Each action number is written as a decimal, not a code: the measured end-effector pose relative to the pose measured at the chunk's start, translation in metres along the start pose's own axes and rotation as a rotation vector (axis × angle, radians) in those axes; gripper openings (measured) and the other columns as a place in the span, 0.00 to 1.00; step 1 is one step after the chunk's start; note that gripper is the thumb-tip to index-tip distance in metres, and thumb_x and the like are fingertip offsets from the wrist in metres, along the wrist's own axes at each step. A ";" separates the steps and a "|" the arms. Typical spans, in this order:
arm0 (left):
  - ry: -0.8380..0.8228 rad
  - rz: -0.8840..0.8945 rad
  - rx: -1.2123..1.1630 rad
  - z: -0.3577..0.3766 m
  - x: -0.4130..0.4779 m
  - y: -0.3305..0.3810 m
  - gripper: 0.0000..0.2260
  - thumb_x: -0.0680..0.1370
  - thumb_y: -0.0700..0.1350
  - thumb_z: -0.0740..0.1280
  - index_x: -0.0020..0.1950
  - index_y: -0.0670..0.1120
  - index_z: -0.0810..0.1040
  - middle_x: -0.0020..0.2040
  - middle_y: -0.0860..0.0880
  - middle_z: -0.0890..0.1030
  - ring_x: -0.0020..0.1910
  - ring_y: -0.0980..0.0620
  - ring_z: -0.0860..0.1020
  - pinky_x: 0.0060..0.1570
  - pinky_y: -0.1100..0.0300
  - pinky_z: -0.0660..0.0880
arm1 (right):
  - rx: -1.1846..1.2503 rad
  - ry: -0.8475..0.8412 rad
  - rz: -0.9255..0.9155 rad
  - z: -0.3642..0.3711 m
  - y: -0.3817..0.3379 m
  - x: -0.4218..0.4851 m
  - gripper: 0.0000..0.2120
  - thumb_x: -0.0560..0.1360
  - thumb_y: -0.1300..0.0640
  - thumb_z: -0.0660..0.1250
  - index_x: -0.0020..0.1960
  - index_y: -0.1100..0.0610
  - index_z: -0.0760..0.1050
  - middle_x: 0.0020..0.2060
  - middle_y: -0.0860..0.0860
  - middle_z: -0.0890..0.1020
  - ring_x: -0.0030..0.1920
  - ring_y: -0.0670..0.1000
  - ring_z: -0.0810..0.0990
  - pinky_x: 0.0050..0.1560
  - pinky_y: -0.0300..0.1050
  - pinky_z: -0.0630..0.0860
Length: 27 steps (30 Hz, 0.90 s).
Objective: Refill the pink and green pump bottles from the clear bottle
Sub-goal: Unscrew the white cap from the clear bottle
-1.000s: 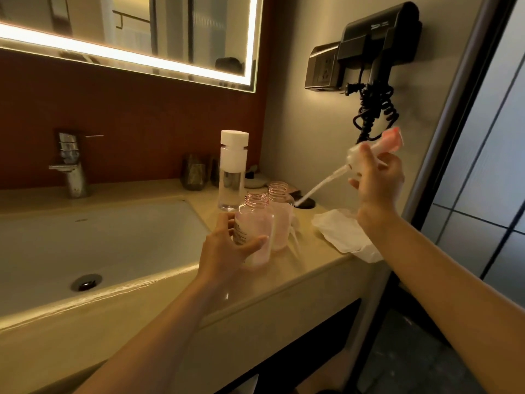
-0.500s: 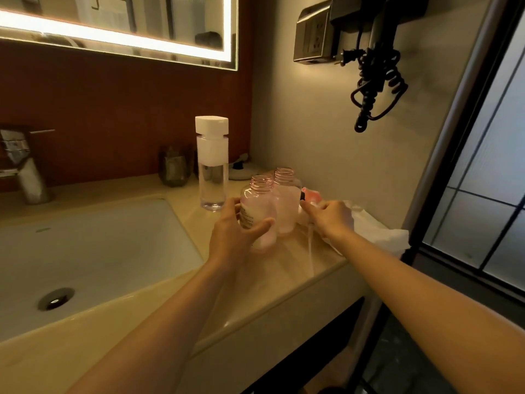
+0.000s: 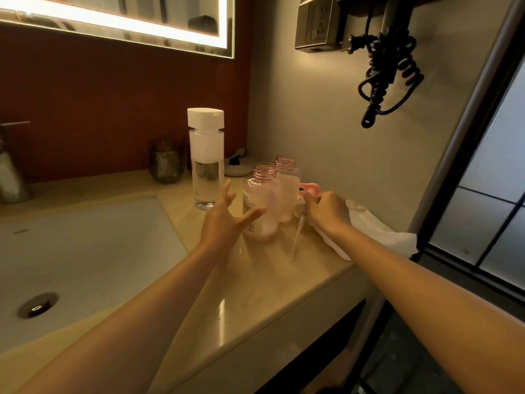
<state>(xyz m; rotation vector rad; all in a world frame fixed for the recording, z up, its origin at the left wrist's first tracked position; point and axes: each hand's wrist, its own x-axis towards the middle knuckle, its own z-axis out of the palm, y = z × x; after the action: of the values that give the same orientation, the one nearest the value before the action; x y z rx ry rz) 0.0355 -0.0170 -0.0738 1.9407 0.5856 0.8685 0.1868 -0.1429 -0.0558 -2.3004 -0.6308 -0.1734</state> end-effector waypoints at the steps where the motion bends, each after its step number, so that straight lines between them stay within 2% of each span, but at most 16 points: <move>1: 0.019 -0.001 -0.006 -0.007 -0.002 -0.002 0.41 0.68 0.58 0.69 0.75 0.50 0.54 0.71 0.46 0.68 0.69 0.46 0.67 0.62 0.52 0.68 | -0.006 0.016 0.005 0.000 0.001 -0.001 0.23 0.78 0.43 0.55 0.44 0.61 0.78 0.48 0.60 0.81 0.46 0.57 0.78 0.40 0.44 0.70; 2: 0.039 -0.006 -0.017 -0.014 -0.006 -0.004 0.40 0.68 0.60 0.67 0.75 0.49 0.56 0.70 0.46 0.69 0.68 0.46 0.69 0.62 0.51 0.68 | 0.004 0.029 0.008 -0.002 0.002 -0.004 0.24 0.78 0.43 0.55 0.50 0.62 0.79 0.50 0.60 0.81 0.49 0.58 0.79 0.44 0.46 0.72; 4: 0.077 -0.028 -0.029 -0.027 -0.010 -0.009 0.40 0.65 0.64 0.64 0.73 0.48 0.59 0.67 0.46 0.72 0.66 0.46 0.71 0.63 0.49 0.69 | 0.034 0.048 -0.009 -0.006 0.003 -0.010 0.22 0.78 0.44 0.56 0.55 0.61 0.77 0.52 0.60 0.80 0.51 0.58 0.78 0.48 0.47 0.73; 8: 0.155 -0.089 -0.040 -0.047 -0.016 -0.013 0.39 0.65 0.65 0.62 0.71 0.45 0.63 0.63 0.45 0.76 0.62 0.45 0.73 0.61 0.47 0.71 | 0.150 0.131 -0.072 -0.015 -0.002 -0.027 0.17 0.79 0.48 0.59 0.51 0.61 0.77 0.49 0.59 0.80 0.49 0.56 0.77 0.44 0.42 0.68; 12: 0.208 -0.113 -0.032 -0.058 -0.013 -0.014 0.33 0.71 0.59 0.66 0.70 0.44 0.64 0.64 0.43 0.75 0.61 0.44 0.74 0.58 0.51 0.72 | 0.327 0.187 -0.193 -0.022 -0.032 -0.046 0.12 0.78 0.52 0.62 0.46 0.60 0.77 0.43 0.56 0.81 0.43 0.52 0.77 0.42 0.42 0.72; 15: 0.235 -0.120 -0.022 -0.062 -0.004 -0.014 0.30 0.73 0.54 0.68 0.70 0.44 0.63 0.65 0.43 0.74 0.61 0.44 0.73 0.58 0.51 0.72 | 0.407 0.187 -0.274 -0.019 -0.065 -0.057 0.10 0.78 0.53 0.62 0.48 0.60 0.77 0.41 0.53 0.80 0.40 0.47 0.75 0.35 0.27 0.68; 17: 0.246 -0.116 -0.018 -0.061 0.005 -0.012 0.29 0.74 0.51 0.68 0.71 0.44 0.62 0.65 0.43 0.73 0.62 0.44 0.72 0.58 0.51 0.72 | 0.419 0.158 -0.320 -0.015 -0.084 -0.059 0.10 0.78 0.53 0.62 0.50 0.60 0.77 0.41 0.50 0.78 0.41 0.46 0.74 0.33 0.23 0.67; 19: 0.248 -0.102 -0.017 -0.058 0.017 -0.008 0.27 0.75 0.48 0.68 0.71 0.45 0.62 0.65 0.43 0.72 0.62 0.45 0.72 0.58 0.52 0.71 | 0.434 0.151 -0.355 -0.011 -0.100 -0.056 0.11 0.78 0.52 0.61 0.51 0.59 0.76 0.42 0.50 0.78 0.42 0.45 0.74 0.33 0.23 0.67; 22: 0.254 -0.103 -0.041 -0.055 0.044 -0.005 0.31 0.74 0.46 0.70 0.72 0.46 0.59 0.67 0.44 0.70 0.65 0.45 0.70 0.59 0.53 0.69 | 0.502 0.169 -0.343 -0.010 -0.116 -0.043 0.12 0.79 0.51 0.60 0.50 0.58 0.76 0.41 0.49 0.78 0.41 0.44 0.74 0.33 0.22 0.68; 27: 0.288 -0.131 -0.074 -0.048 0.090 -0.010 0.43 0.69 0.48 0.75 0.75 0.48 0.51 0.74 0.45 0.60 0.72 0.45 0.59 0.68 0.44 0.61 | 0.536 0.220 -0.298 -0.003 -0.122 -0.016 0.14 0.79 0.49 0.59 0.51 0.57 0.77 0.41 0.49 0.79 0.43 0.46 0.76 0.32 0.26 0.67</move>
<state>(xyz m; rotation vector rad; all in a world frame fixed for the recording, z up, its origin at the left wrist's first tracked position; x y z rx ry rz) 0.0558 0.0758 -0.0351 1.7021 0.8284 1.0782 0.1135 -0.0764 0.0175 -1.6423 -0.7924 -0.3471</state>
